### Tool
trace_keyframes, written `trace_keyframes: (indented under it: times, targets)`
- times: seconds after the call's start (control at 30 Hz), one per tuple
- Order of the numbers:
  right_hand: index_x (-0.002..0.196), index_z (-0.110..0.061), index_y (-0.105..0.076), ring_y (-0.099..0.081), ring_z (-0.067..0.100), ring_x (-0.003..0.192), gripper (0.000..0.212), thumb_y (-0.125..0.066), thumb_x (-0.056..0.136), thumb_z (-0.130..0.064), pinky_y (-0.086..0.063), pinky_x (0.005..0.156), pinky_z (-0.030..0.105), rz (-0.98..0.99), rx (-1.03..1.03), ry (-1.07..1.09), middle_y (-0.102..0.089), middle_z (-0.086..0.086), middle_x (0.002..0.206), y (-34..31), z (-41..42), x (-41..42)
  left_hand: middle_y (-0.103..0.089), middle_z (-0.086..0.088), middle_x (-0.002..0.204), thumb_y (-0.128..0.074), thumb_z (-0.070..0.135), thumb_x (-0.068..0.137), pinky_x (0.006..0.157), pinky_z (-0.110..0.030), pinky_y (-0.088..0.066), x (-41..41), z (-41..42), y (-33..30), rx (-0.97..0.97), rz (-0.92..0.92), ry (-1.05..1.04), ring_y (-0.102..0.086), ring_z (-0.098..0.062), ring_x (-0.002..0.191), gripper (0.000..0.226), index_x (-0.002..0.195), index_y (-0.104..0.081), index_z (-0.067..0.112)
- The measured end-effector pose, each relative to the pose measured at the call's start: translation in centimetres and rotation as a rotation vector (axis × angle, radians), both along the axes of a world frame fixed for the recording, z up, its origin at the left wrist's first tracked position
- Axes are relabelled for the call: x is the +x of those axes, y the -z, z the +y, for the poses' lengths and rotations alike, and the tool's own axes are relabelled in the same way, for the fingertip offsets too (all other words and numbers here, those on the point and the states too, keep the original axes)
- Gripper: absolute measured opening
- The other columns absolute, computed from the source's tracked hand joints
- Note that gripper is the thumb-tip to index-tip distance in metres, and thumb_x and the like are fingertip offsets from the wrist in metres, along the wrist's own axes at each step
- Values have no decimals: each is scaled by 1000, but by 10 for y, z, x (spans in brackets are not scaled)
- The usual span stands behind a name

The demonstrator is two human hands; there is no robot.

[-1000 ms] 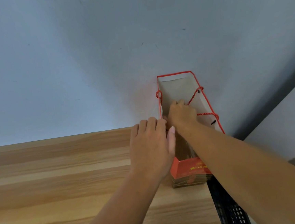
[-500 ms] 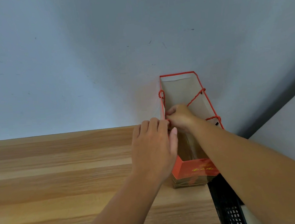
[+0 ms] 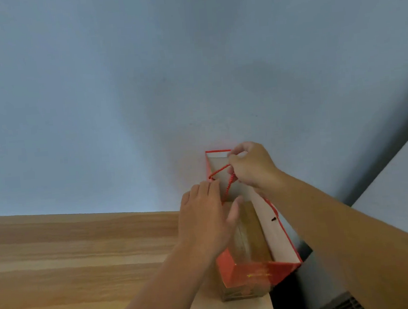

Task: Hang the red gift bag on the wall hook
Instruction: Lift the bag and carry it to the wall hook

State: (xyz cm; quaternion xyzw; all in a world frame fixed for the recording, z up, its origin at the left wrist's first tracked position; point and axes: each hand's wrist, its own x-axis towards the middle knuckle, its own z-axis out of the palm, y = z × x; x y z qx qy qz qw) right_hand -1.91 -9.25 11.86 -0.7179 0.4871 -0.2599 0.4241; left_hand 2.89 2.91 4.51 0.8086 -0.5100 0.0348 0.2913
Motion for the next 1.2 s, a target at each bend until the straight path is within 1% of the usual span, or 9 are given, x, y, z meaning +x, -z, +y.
trace_keyframes:
  times: [0.1, 0.2, 0.3, 0.43, 0.57, 0.7, 0.87, 1.0, 1.2]
  targets:
    - [87, -2, -76, -64, 16, 55, 27, -51, 96, -5, -58, 64, 33, -59, 61, -37, -72, 10, 70, -25, 35, 3, -67, 2, 119, -50, 62, 90, 96, -39, -47, 0, 15, -26, -75, 87, 34, -59, -22, 111, 58, 133, -55, 24]
    - [86, 10, -72, -62, 22, 57, 24, -51, 88, -1, -61, 67, 44, -142, 117, -89, -69, 19, 72, -46, 81, 9, -68, 9, 104, -57, 64, 82, 89, -38, -51, 3, 47, -47, -154, 267, -22, -62, -18, 99, 55, 123, -59, 27]
    - [81, 1, -71, -62, 28, 61, 24, -48, 89, 3, -56, 62, 40, -226, 232, -139, -66, 17, 72, -54, 125, 23, -67, 15, 91, -58, 68, 76, 85, -38, -55, 14, 88, -53, -149, 330, -100, -65, -12, 88, 47, 104, -61, 30]
    - [110, -8, -64, -63, 24, 70, 34, -42, 89, 9, -43, 42, 25, -314, 394, -252, -69, 12, 89, -53, 188, 44, -71, 9, 82, -65, 46, 82, 79, -39, -58, 25, 148, -58, -220, 524, -188, -67, -8, 81, 22, 91, -64, 26]
    - [125, -12, -60, -68, 22, 92, 42, -42, 94, 9, -51, 57, 28, -350, 373, -432, -71, 9, 106, -56, 255, 69, -71, 5, 81, -57, 30, 93, 77, -43, -57, 45, 218, -60, -314, 486, -341, -67, -13, 80, 13, 92, -66, 21]
    - [135, -8, -58, -68, 20, 99, 44, -51, 96, 11, -59, 86, 34, -176, 141, -726, -66, 4, 105, -54, 320, 91, -72, 8, 79, -50, 22, 100, 73, -38, -54, 82, 311, -61, -293, 401, -419, -67, -9, 78, 22, 91, -69, 27]
    - [114, -19, -67, -67, 20, 97, 29, -62, 90, -2, -57, 83, 34, 130, -534, -934, -70, 1, 109, -48, 414, 129, -72, 13, 86, -51, 21, 103, 74, -31, -50, 124, 440, -72, -268, 253, -532, -67, -5, 87, 22, 104, -70, 32]
    - [114, -19, -60, -59, 22, 77, 20, -57, 96, -10, -43, 58, 31, 212, -940, -925, -61, 3, 107, -41, 504, 168, -74, 16, 84, -55, 20, 100, 76, -35, -53, 162, 534, -77, -268, 120, -600, -68, -6, 86, 23, 100, -70, 37]
    - [106, -31, -59, -59, 14, 90, 21, -63, 89, -20, -55, 69, 36, 151, -953, -1042, -56, -11, 109, -20, 628, 244, -78, 12, 89, -59, 20, 96, 79, -36, -54, 232, 681, -62, -192, -39, -663, -69, -9, 87, 18, 101, -74, 29]
